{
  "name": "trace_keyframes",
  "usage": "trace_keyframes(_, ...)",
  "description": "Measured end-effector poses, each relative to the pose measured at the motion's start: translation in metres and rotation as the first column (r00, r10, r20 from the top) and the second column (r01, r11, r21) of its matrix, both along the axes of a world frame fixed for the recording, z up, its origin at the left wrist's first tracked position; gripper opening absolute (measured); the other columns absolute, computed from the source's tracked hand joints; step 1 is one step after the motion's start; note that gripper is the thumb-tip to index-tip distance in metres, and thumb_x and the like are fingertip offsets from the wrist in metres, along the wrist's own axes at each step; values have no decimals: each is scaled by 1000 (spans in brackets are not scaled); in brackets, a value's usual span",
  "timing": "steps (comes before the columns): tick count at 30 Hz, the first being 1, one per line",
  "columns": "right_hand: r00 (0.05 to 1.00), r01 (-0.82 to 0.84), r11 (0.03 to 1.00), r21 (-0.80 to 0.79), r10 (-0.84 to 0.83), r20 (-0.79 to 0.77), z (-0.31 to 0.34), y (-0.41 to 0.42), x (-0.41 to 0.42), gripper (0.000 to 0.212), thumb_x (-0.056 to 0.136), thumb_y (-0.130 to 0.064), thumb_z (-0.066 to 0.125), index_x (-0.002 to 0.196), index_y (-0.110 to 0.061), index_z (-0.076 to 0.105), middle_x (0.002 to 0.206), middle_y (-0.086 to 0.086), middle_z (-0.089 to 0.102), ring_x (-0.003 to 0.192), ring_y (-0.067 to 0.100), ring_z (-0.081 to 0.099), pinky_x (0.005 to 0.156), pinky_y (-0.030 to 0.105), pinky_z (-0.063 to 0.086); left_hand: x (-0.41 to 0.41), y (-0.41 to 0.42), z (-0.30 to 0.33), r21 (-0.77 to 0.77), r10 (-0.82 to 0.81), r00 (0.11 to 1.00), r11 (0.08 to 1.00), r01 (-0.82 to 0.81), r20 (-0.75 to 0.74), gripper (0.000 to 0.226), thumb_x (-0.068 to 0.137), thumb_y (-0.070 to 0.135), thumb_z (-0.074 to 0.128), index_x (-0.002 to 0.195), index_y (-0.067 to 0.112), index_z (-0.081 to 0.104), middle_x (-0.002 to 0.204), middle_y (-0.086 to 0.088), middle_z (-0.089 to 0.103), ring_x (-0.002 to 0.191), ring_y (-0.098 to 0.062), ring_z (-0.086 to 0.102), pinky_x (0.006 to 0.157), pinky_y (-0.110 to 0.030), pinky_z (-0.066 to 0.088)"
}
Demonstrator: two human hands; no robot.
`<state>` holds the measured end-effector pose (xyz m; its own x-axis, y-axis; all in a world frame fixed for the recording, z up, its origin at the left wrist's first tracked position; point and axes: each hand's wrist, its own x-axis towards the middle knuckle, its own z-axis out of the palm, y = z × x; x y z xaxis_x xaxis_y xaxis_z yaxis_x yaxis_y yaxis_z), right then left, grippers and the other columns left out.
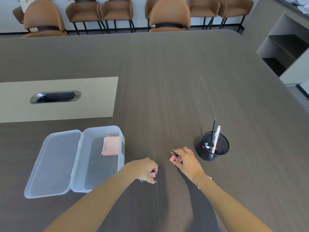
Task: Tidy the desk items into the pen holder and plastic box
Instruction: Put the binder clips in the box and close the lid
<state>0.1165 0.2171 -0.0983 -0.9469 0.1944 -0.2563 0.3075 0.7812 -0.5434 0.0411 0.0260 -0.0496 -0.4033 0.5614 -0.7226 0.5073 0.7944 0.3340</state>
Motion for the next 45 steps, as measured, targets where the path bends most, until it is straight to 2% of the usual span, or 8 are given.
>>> trace_keyframes(11, 991, 122, 986, -114, -115, 64, -7, 2, -10, 13, 79, -9, 72, 86, -11, 61, 92, 4, 49, 88, 21, 50, 65, 12, 38, -5, -13, -1, 217, 265, 963, 944, -249, -48, 31, 81, 37, 66, 76, 6, 67, 71, -10, 62, 51, -21, 54, 51, -31, 44)
trace_keyframes(15, 999, -12, 993, 121, 7, 41, -3, -5, -13, 12, 89, -15, 58, 82, -16, 48, 85, 1, 48, 83, 23, 48, 70, 33, 49, -22, -36, 30, 571, 619, 781, 615, -543, 76, 23, 80, 37, 70, 73, 16, 67, 72, 5, 61, 58, -4, 53, 51, -20, 50)
trace_keyframes(19, 990, 134, 990, 43, -135, 34, 4, -20, -16, 16, 88, -12, 57, 76, -12, 47, 81, 1, 53, 82, 24, 50, 60, 28, 41, -44, -84, 54, 696, 836, 538, 320, -642, 112, 19, 82, 32, 71, 83, 13, 68, 84, 3, 69, 66, -7, 55, 56, -13, 44)
trace_keyframes(28, 985, 50, 917, -397, -111, -131, 86, -99, -78, 4, 85, -16, 64, 88, -17, 66, 89, -6, 66, 78, 13, 57, 66, 10, 44, -28, -181, 24, 281, 696, 717, 692, -665, -18, 39, 76, 26, 73, 41, 25, 54, 60, 5, 47, 57, -17, 47, 54, -23, 38)
trace_keyframes(32, 973, -154, 928, -338, 81, -218, 112, -145, -104, 10, 84, -21, 66, 93, -16, 66, 90, 1, 68, 80, 17, 57, 75, 22, 48, -27, -176, 5, 118, 615, 787, 786, -606, -51, 26, 74, 31, 69, 79, 6, 68, 86, -16, 69, 62, -24, 58, 59, -27, 44)
trace_keyframes(38, 880, -467, 884, 6, 466, -92, 107, -194, -108, 17, 86, -23, 60, 100, -15, 64, 84, -15, 66, 89, 17, 55, 110, 39, 28, -27, -180, -1, 70, 498, 866, 866, -495, -40, 13, 74, 21, 70, 73, 15, 59, 84, -2, 55, 76, -20, 56, 71, -32, 43)
trace_keyframes(41, 834, -545, 832, 108, 551, -39, 98, -206, -103, 20, 88, -18, 57, 106, -14, 64, 82, -16, 61, 99, 17, 55, 117, 40, 10, -35, -200, 7, 187, 591, 805, 799, -572, -61, 35, 86, 11, 59, 118, 24, 63, 126, 0, 53, 122, -20, 50, 101, -29, 40)
trace_keyframes(45, 794, -601, 769, 218, 607, 47, 85, -210, -100, 27, 89, -20, 57, 114, -13, 62, 117, 7, 67, 122, 24, 51, 117, 41, 3, -46, -230, 35, 548, 867, 497, 409, -730, 15, 38, 90, -2, 46, 91, 30, 66, 101, 5, 59, 94, -20, 60, 76, -23, 49)
